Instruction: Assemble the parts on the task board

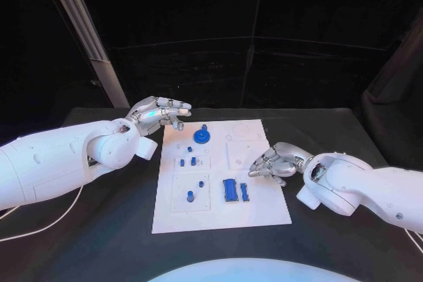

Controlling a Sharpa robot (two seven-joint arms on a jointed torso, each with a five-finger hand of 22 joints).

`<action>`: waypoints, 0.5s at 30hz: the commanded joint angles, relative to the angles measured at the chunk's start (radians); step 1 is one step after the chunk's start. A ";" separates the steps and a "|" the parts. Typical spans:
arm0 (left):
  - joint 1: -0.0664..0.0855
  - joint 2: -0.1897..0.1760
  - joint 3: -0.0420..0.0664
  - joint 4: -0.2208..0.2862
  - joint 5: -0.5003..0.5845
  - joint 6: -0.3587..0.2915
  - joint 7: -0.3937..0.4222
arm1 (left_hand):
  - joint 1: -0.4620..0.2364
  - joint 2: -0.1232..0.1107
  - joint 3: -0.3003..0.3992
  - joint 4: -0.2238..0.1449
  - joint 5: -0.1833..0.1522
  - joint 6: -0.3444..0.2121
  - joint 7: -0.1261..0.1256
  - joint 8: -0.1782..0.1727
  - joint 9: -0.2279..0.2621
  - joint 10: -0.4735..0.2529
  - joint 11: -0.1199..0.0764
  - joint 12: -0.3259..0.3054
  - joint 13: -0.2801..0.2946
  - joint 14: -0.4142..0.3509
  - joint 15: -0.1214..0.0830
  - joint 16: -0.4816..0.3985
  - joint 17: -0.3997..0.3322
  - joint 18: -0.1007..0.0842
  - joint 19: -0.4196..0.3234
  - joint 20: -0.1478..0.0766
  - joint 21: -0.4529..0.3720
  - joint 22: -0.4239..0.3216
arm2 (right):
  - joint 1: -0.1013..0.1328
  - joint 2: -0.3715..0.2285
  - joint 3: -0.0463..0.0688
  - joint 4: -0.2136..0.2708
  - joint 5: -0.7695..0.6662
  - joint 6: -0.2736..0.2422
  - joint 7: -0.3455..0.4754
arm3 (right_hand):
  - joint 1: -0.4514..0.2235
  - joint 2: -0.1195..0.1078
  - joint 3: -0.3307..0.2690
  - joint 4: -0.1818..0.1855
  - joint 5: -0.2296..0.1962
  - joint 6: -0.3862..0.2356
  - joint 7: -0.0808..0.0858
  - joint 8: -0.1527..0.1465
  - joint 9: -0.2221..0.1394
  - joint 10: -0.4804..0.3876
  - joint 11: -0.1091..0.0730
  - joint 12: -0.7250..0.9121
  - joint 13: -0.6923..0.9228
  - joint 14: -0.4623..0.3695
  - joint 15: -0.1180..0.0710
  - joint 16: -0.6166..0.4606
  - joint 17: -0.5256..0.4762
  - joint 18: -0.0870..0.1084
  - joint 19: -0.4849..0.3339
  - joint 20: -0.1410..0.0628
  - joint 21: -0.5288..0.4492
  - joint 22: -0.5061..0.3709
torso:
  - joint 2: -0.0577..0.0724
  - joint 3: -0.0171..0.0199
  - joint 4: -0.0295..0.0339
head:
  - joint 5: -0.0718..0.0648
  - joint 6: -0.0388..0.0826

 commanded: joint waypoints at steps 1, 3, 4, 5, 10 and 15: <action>0.001 0.007 0.000 -0.014 0.026 0.004 0.036 | -0.016 0.002 -0.009 0.001 -0.008 -0.005 -0.004 -0.005 -0.001 -0.012 0.004 0.000 -0.006 -0.043 0.005 -0.051 -0.025 0.011 -0.035 0.005 -0.036 -0.022 | 0.011 0.022 0.001 -0.066 0.381 -0.037 0.311 | 0.042 0.025 0.005 -0.034 0.005 -0.018 0.020 -0.002 -0.018 -0.072 0.027 -0.152 -0.125 -0.110 0.032 -0.196 -0.118 0.013 -0.119 0.027 -0.201 -0.144 | -0.019 -0.0066 0.0027 | -0.009 0.015; 0.000 0.014 -0.006 -0.028 0.043 -0.003 0.051 | -0.020 0.005 -0.005 0.004 -0.008 -0.011 -0.004 -0.008 -0.003 -0.019 0.009 -0.010 -0.020 -0.114 0.023 -0.142 -0.069 0.007 -0.097 0.016 -0.098 -0.060 | 0.017 0.050 0.002 -0.130 0.471 -0.013 0.376 | 0.067 0.050 0.003 -0.072 -0.003 -0.033 0.048 -0.004 -0.047 -0.076 0.064 -0.296 -0.278 -0.213 0.085 -0.375 -0.213 0.003 -0.210 0.064 -0.341 -0.234 | -0.031 -0.0101 0.0025 | -0.014 0.030; 0.000 0.017 -0.009 -0.035 0.050 -0.007 0.057 | -0.022 0.005 -0.003 0.005 -0.009 -0.015 -0.005 -0.009 -0.004 -0.021 0.015 -0.016 -0.030 -0.139 0.033 -0.192 -0.095 0.005 -0.128 0.024 -0.134 -0.084 | 0.018 0.062 0.002 -0.155 0.496 -0.004 0.397 | 0.070 0.067 0.001 -0.092 -0.007 -0.040 0.050 -0.003 -0.066 -0.061 0.084 -0.356 -0.355 -0.227 0.103 -0.446 -0.261 0.002 -0.231 0.080 -0.398 -0.277 | -0.038 -0.0120 0.0018 | -0.019 0.043; -0.001 0.021 -0.011 -0.043 0.058 -0.012 0.065 | -0.022 0.009 0.002 0.006 -0.007 -0.019 -0.007 -0.010 -0.007 -0.021 0.019 -0.022 -0.038 -0.164 0.044 -0.237 -0.117 0.000 -0.154 0.033 -0.165 -0.105 | 0.019 0.078 0.003 -0.188 0.523 0.006 0.420 | 0.069 0.074 -0.002 -0.109 -0.007 -0.048 0.053 -0.002 -0.081 -0.061 0.091 -0.397 -0.404 -0.240 0.112 -0.494 -0.295 -0.002 -0.240 0.095 -0.432 -0.303 | -0.044 -0.0137 0.0006 | -0.022 0.052; -0.007 0.047 -0.017 -0.092 0.100 -0.049 0.104 | -0.036 0.005 0.007 0.018 -0.010 -0.043 -0.007 -0.011 -0.029 -0.030 0.033 -0.073 -0.079 -0.249 0.094 -0.463 -0.227 -0.004 -0.302 0.083 -0.343 -0.256 | 0.022 0.165 0.022 -0.345 0.620 0.058 0.503 | 0.029 0.110 -0.029 -0.220 -0.060 -0.065 0.045 -0.001 -0.177 -0.031 0.105 -0.527 -0.625 -0.229 0.149 -0.682 -0.467 0.015 -0.263 0.145 -0.618 -0.456 | -0.060 -0.0150 -0.0049 | -0.028 0.090; -0.018 0.085 -0.018 -0.151 0.134 -0.090 0.133 | -0.041 0.005 -0.029 0.034 -0.008 -0.064 -0.013 -0.009 -0.064 -0.065 0.027 -0.128 -0.079 -0.300 0.100 -0.599 -0.318 0.014 -0.379 0.135 -0.390 -0.391 | 0.022 0.238 0.032 -0.463 0.661 0.095 0.542 | -0.019 0.110 -0.047 -0.233 -0.093 -0.082 0.049 0.001 -0.227 -0.075 0.099 -0.531 -0.704 -0.240 0.157 -0.756 -0.546 0.027 -0.289 0.163 -0.715 -0.538 | -0.074 -0.0125 -0.0049 | -0.030 0.107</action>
